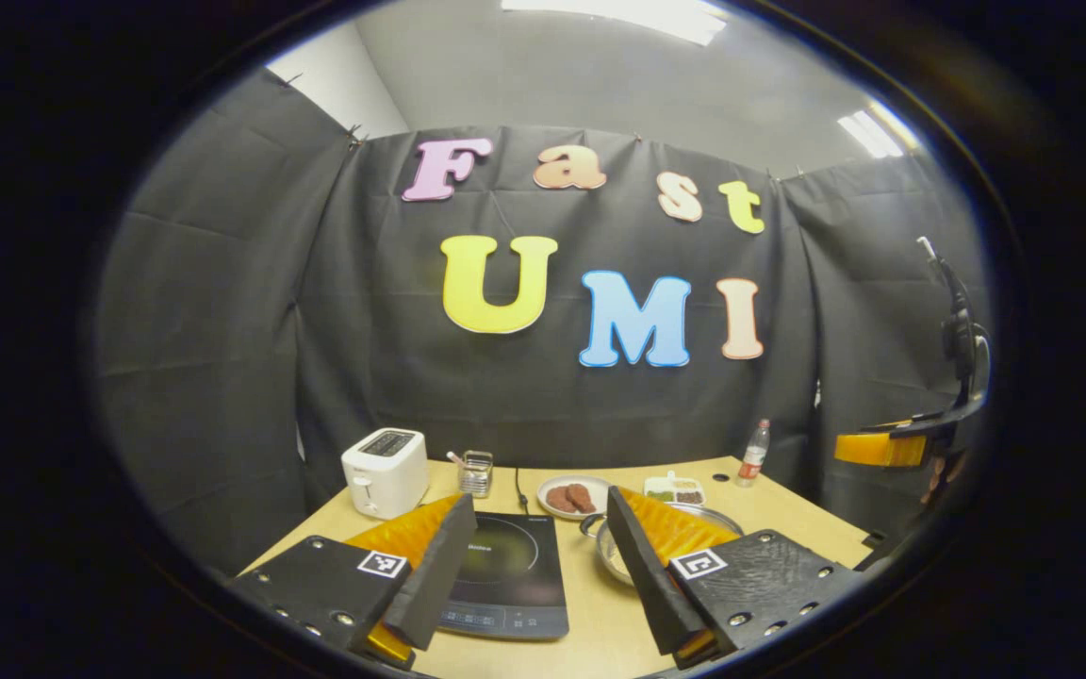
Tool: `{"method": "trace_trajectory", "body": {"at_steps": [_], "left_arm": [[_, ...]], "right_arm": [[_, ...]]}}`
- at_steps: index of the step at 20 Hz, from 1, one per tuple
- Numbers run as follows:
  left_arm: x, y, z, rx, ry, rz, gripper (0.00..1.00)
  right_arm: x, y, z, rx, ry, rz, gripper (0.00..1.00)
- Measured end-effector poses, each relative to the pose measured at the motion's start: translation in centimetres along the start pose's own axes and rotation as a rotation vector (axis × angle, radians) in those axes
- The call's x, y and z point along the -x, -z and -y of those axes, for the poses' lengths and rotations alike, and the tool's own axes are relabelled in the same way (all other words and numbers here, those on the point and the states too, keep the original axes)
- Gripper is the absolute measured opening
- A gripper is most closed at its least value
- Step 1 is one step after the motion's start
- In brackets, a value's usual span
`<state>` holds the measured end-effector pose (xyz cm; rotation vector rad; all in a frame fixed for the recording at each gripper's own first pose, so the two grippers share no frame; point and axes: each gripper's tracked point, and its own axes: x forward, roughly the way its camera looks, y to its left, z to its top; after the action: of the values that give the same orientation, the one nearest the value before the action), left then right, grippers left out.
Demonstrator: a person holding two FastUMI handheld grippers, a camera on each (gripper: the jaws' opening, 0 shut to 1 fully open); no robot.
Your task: First push the handle of the pot to place it horizontally, then grasp the pot with both hands and set it on the induction cooktop.
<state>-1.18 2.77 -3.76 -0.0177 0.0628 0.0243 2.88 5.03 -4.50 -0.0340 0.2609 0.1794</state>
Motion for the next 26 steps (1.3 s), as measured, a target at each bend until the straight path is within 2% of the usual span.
{"method": "trace_trajectory", "body": {"at_steps": [1, 2, 3, 4, 5, 6, 8, 9, 10, 13, 18, 19, 20, 25, 26], "left_arm": [[0.2, 0.1, 0.0, 0.006, -0.002, -0.003, 0.86], [0.2, 0.1, 0.1, 0.007, 0.0, -0.007, 0.83], [0.4, 0.0, 0.2, 0.002, 0.003, -0.01, 0.83], [0.5, 0.1, 0.2, -0.006, 0.005, -0.013, 0.83], [0.5, 0.2, 0.2, -0.015, 0.007, -0.016, 0.83], [0.4, 0.3, 0.3, -0.022, 0.008, -0.021, 0.83], [0.1, 0.5, 0.5, -0.024, 0.007, -0.028, 0.86], [-0.1, 0.6, 0.6, -0.019, 0.007, -0.034, 0.83], [-0.2, 0.8, 0.8, -0.018, 0.006, -0.041, 0.85], [-0.9, 0.8, 1.4, -0.024, 0.0, -0.05, 0.83], [-2.6, 1.9, 2.6, -0.014, -0.009, -0.093, 0.83], [-2.9, 1.8, 2.7, -0.012, -0.017, -0.096, 0.86], [-3.2, 1.6, 2.8, -0.011, -0.027, -0.099, 0.86], [-4.5, 2.4, 3.3, 0.006, -0.097, -0.126, 0.83], [-4.6, 2.4, 3.5, 0.015, -0.108, -0.129, 0.86]], "right_arm": [[-0.1, 0.1, -0.2, 0.009, -0.011, -0.007, 0.36], [-0.4, 0.5, -0.8, 0.016, -0.03, -0.022, 0.31], [-0.6, 1.0, -1.2, 0.022, -0.045, -0.043, 0.33], [-1.2, 1.7, -1.1, 0.029, -0.049, -0.059, 0.29], [-0.9, 1.8, -0.8, 0.029, -0.04, -0.069, 0.17], [-1.3, 2.2, -1.5, 0.03, -0.069, -0.084, 0.04], [-2.1, 3.6, -1.8, 0.028, -0.099, -0.13, 0.08], [-2.6, 4.3, -1.6, 0.007, -0.095, -0.162, 0.02], [-2.4, 5.0, -2.1, -0.023, -0.126, -0.192, 0.02], [-3.5, 6.6, -2.5, -0.068, -0.175, -0.283, 0.02], [-4.6, 9.9, -1.5, -0.048, -0.22, -0.429, 0.02], [-4.9, 10.5, -1.3, -0.046, -0.229, -0.458, 0.02], [-5.2, 11.2, -1.1, -0.045, -0.238, -0.486, 0.0], [-7.1, 14.8, -0.2, 0.006, -0.291, -0.605, 0.02], [-7.4, 15.6, 0.0, 0.021, -0.3, -0.624, 0.0]]}}
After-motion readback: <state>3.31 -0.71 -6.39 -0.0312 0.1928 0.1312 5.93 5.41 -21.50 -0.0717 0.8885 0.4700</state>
